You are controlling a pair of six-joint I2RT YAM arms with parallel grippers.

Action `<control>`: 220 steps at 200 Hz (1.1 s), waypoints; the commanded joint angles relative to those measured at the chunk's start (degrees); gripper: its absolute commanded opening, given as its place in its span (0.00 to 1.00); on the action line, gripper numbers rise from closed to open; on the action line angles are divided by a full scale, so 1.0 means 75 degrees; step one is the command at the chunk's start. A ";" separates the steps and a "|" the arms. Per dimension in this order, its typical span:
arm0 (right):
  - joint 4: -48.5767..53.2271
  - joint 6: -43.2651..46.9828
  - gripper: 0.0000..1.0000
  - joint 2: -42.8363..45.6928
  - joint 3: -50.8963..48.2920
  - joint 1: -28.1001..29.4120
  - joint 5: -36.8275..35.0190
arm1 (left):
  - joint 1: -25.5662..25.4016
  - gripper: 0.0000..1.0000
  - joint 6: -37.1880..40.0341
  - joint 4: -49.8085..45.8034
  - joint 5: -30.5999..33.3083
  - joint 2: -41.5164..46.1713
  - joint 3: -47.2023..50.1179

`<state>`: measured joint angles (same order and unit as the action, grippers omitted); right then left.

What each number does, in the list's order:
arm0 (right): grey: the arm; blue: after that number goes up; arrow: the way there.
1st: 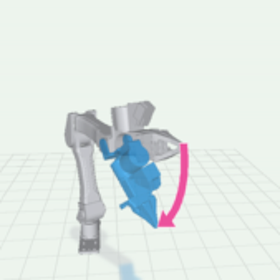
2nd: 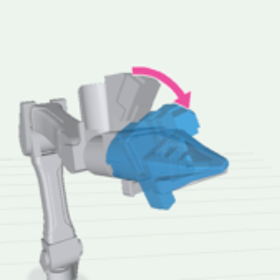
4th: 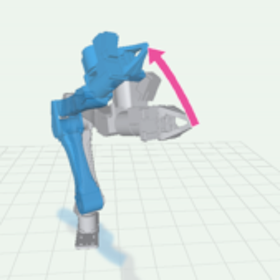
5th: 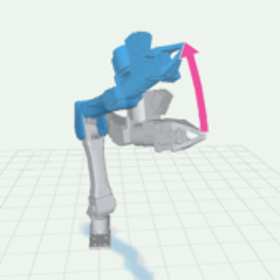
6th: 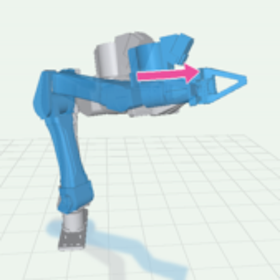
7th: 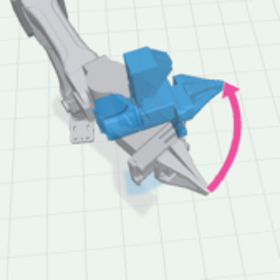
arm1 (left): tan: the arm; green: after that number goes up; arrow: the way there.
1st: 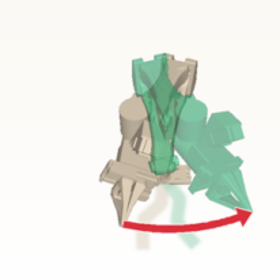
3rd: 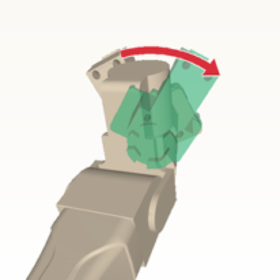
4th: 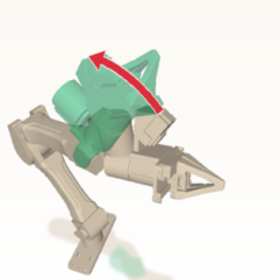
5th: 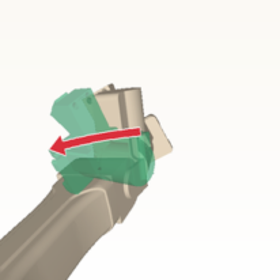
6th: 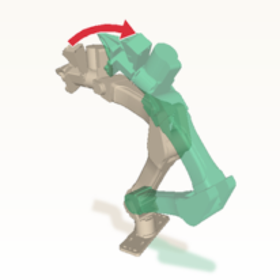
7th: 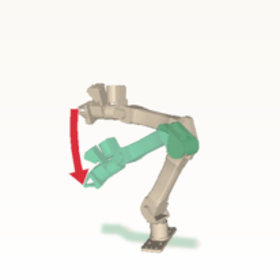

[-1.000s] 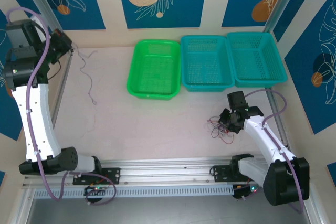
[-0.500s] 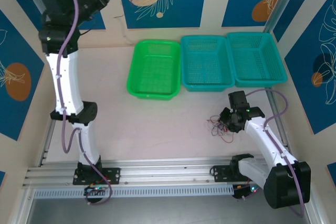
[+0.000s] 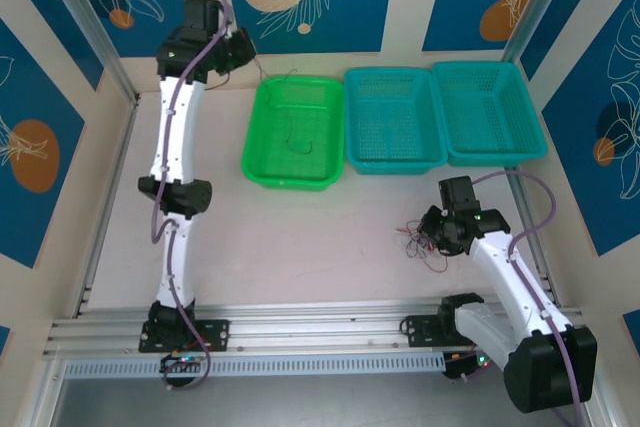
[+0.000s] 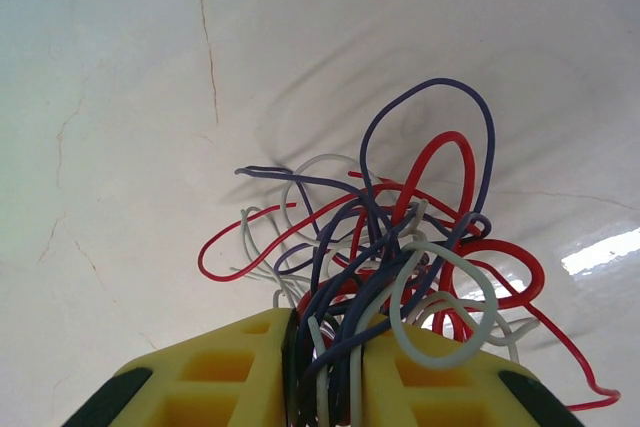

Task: Untangle the cables

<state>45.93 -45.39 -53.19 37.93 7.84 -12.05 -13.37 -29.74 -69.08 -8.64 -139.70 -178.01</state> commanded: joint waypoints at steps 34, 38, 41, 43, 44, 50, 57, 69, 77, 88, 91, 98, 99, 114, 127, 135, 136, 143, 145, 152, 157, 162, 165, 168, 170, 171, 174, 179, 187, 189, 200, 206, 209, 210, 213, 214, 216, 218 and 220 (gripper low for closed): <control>0.0199 -0.0012 0.23 0.0109 0.0149 -0.0024 -0.0156 | -0.0355 0.01 0.1135 -0.0693 0.0216 -0.1046 -0.0405; 0.0198 -0.0010 0.23 0.0109 0.0150 -0.0025 -0.0160 | -0.0378 0.05 0.1159 -0.0691 0.0185 -0.1086 -0.0405; 0.0202 -0.0016 0.23 0.0111 0.0146 -0.0025 -0.0169 | -0.0391 0.08 0.1185 -0.0690 0.0173 -0.1101 -0.0405; 0.0197 -0.0018 0.23 0.0111 0.0149 -0.0025 -0.0173 | -0.0405 0.12 0.1202 -0.0691 0.0161 -0.1115 -0.0405; 0.0201 -0.0019 0.23 0.0121 0.0147 -0.0031 -0.0173 | -0.0407 0.14 0.1212 -0.0697 0.0164 -0.1123 -0.0405; 0.0196 -0.0012 0.23 0.0130 0.0161 -0.0032 -0.0179 | -0.0443 0.31 0.1281 -0.0714 0.0164 -0.1131 -0.0405; 0.0202 -0.0030 0.23 0.0129 0.0166 -0.0038 -0.0201 | -0.0467 0.57 0.1387 -0.0748 0.0228 -0.1109 -0.0405; 0.0186 -0.0031 0.23 0.0126 0.0168 -0.0038 -0.0215 | -0.0497 0.87 0.1580 -0.0805 0.0402 -0.1005 -0.0405; 0.0151 -0.0014 0.23 0.0120 0.0170 -0.0037 -0.0213 | -0.0502 0.95 0.1768 -0.0820 0.0487 -0.0880 -0.0405; 0.0102 0.0001 0.23 0.0116 0.0166 -0.0037 -0.0221 | -0.0503 1.00 0.2159 -0.0843 0.0648 -0.0633 -0.0405; 0.0091 -0.0006 0.23 0.0117 0.0164 -0.0047 -0.0231 | -0.0503 1.00 0.2270 -0.0876 0.0704 -0.0577 -0.0400; 0.0055 0.0004 0.24 0.0096 0.0168 -0.0054 -0.0233 | -0.0502 1.00 0.2549 -0.0981 0.0850 -0.0382 -0.0405; 0.0042 0.0004 0.24 0.0096 0.0169 -0.0052 -0.0233 | -0.0496 1.00 0.2589 -0.1001 0.0866 -0.0358 -0.0405; -0.0031 0.0015 0.24 0.0052 0.0159 -0.0052 -0.0227 | -0.0497 1.00 0.3226 -0.1464 0.1138 0.0048 -0.0405; -0.0059 0.0016 0.24 -0.0018 0.0168 -0.0060 -0.0215 | -0.0462 1.00 0.3634 -0.2154 0.1430 0.0386 -0.0405; -0.0068 0.0015 0.24 -0.0050 0.0159 -0.0060 -0.0192 | -0.0330 1.00 0.3510 -0.2576 0.1346 0.0626 -0.0378; -0.0073 0.0022 0.24 -0.0059 0.0164 -0.0060 -0.0189 | -0.0311 1.00 0.3474 -0.2606 0.1326 0.0656 -0.0357; -0.0086 0.0017 0.24 -0.0086 0.0167 -0.0060 -0.0168 | -0.0156 1.00 0.3393 -0.2765 0.1100 0.0911 -0.0236; -0.0094 0.0016 0.24 -0.0090 0.0154 -0.0055 -0.0164 | -0.0129 1.00 0.3403 -0.2813 0.1063 0.0979 -0.0214; -0.0134 0.0017 0.24 -0.0114 0.0144 -0.0061 -0.0134 | -0.0046 1.00 0.3460 -0.2968 0.1078 0.1201 -0.0173; -0.0163 0.0043 0.24 -0.0135 0.0131 -0.0061 -0.0108 | 0.0001 1.00 0.3498 -0.3089 0.1146 0.1366 -0.0150; -0.0206 0.0060 0.24 -0.0163 0.0114 -0.0067 -0.0087 | 0.0049 1.00 0.3558 -0.3212 0.1221 0.1543 -0.0139; -0.0231 0.0075 0.24 -0.0181 0.0121 -0.0063 -0.0081 | 0.0079 1.00 0.3599 -0.3318 0.1253 0.1588 -0.0136; -0.0230 0.0084 0.24 -0.0187 0.0122 -0.0061 -0.0072 | 0.0101 1.00 0.3661 -0.3434 0.1309 0.1694 -0.0142; -0.0244 0.0086 0.24 -0.0197 0.0122 -0.0060 -0.0069 | 0.0111 1.00 0.3687 -0.3513 0.1356 0.1743 -0.0143; -0.0243 0.0092 0.24 -0.0209 0.0116 -0.0060 -0.0069 | 0.0114 1.00 0.3703 -0.3579 0.1371 0.1765 -0.0145; -0.0250 0.0087 0.24 -0.0219 0.0130 -0.0060 -0.0069 | 0.0134 1.00 0.3752 -0.3729 0.1445 0.1821 -0.0150; -0.0256 0.0101 0.24 -0.0247 0.0143 -0.0060 -0.0060 | 0.0158 1.00 0.3827 -0.4067 0.1567 0.1908 -0.0137; -0.0274 0.0121 0.24 -0.0289 0.0166 -0.0060 -0.0015 | 0.0176 1.00 0.3900 -0.4449 0.1679 0.2070 -0.0055; -0.0276 0.0130 0.24 -0.0296 0.0165 -0.0060 0.0003 | 0.0185 1.00 0.3905 -0.4455 0.1703 0.2177 0.0060; -0.0372 0.0190 0.24 -0.0347 0.0160 -0.0049 0.0141 | 0.0194 1.00 0.3953 -0.4447 0.1506 0.2662 0.0715; -0.0433 0.0248 0.24 -0.0371 0.0176 -0.0055 0.0233 | 0.0199 1.00 0.3902 -0.4442 0.1535 0.2892 0.0912; -0.0456 0.0285 0.24 -0.0393 0.0189 -0.0049 0.0280 | 0.0200 1.00 0.3901 -0.4446 0.1539 0.3003 0.1038; -0.0466 0.0297 0.24 -0.0395 0.0196 -0.0049 0.0299 | 0.0206 1.00 0.3904 -0.4444 0.1539 0.3045 0.1084; -0.0488 0.0321 0.24 -0.0405 0.0199 -0.0049 0.0328 | 0.0214 1.00 0.3922 -0.4442 0.1523 0.3150 0.1241; -0.0505 0.0341 0.24 -0.0413 0.0203 -0.0049 0.0356 | 0.0219 1.00 0.3932 -0.4448 0.1514 0.3195 0.1297; -0.0518 0.0367 0.24 -0.0430 0.0221 -0.0043 0.0392 | 0.0228 1.00 0.3948 -0.4443 0.1486 0.3272 0.1397; -0.0533 0.0385 0.24 -0.0446 0.0226 -0.0041 0.0419 | 0.0233 1.00 0.3961 -0.4442 0.1456 0.3362 0.1528; -0.0543 0.0407 0.24 -0.0450 0.0236 -0.0038 0.0446 | 0.0244 1.00 0.3970 -0.4445 0.1410 0.3429 0.1625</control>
<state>43.72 -44.71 -55.79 37.93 7.73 -12.36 -11.84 -2.37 -91.18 1.89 -118.67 -173.05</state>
